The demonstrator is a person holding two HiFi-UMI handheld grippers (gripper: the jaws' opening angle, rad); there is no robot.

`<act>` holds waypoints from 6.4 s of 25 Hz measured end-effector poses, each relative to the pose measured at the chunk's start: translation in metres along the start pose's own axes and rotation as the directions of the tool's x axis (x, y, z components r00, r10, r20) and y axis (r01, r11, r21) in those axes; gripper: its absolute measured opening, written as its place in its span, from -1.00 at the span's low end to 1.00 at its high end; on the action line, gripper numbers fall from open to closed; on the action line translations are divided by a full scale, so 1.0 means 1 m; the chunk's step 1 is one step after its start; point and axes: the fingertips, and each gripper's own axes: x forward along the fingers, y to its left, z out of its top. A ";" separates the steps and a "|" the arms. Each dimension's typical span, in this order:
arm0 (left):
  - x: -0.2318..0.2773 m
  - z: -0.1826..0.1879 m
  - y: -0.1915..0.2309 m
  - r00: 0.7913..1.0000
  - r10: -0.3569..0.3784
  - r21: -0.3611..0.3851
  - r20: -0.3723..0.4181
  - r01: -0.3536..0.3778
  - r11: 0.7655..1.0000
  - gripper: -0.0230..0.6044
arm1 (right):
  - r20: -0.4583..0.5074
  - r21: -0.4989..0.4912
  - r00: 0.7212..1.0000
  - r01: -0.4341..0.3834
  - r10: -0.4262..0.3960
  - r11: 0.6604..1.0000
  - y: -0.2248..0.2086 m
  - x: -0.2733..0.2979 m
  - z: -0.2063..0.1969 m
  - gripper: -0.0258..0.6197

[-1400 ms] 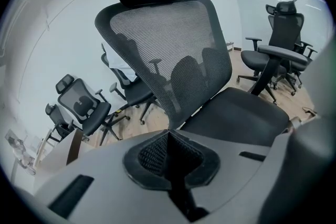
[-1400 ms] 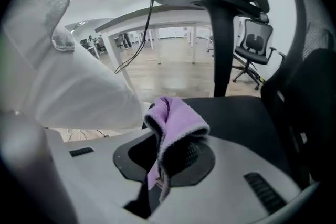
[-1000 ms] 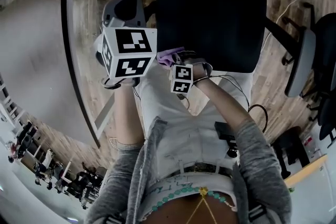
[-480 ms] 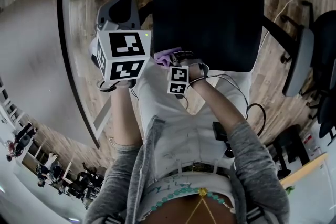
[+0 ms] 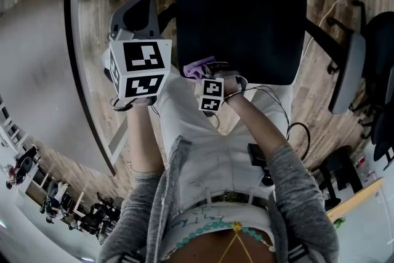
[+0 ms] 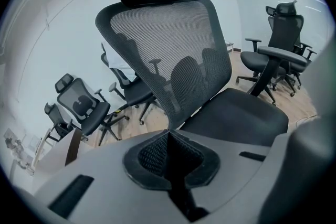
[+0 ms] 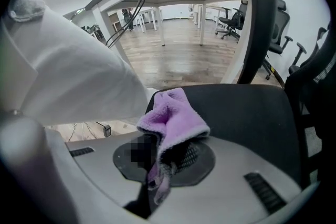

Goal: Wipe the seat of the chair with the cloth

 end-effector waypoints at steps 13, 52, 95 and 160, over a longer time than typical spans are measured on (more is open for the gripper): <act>0.000 -0.001 0.000 1.000 0.008 0.011 -0.005 -0.008 1.000 -0.92 | -0.041 0.037 0.999 -0.007 0.009 0.999 0.003 -0.006 -0.036 -0.77; 0.000 -0.002 -0.001 0.999 0.030 0.047 -0.022 -0.029 0.998 -0.92 | -0.118 0.097 0.993 0.008 0.004 0.995 0.014 -0.027 -0.116 -0.77; 0.003 -0.002 -0.004 0.998 0.056 0.099 -0.041 -0.051 0.994 -0.92 | -0.254 0.249 0.967 0.092 -0.027 0.964 0.020 -0.077 -0.231 -0.77; -0.044 0.008 -0.041 0.998 -0.063 -0.085 0.004 0.063 0.994 -0.92 | -0.026 0.573 0.991 0.123 -0.132 0.810 -0.090 -0.202 -0.142 -0.77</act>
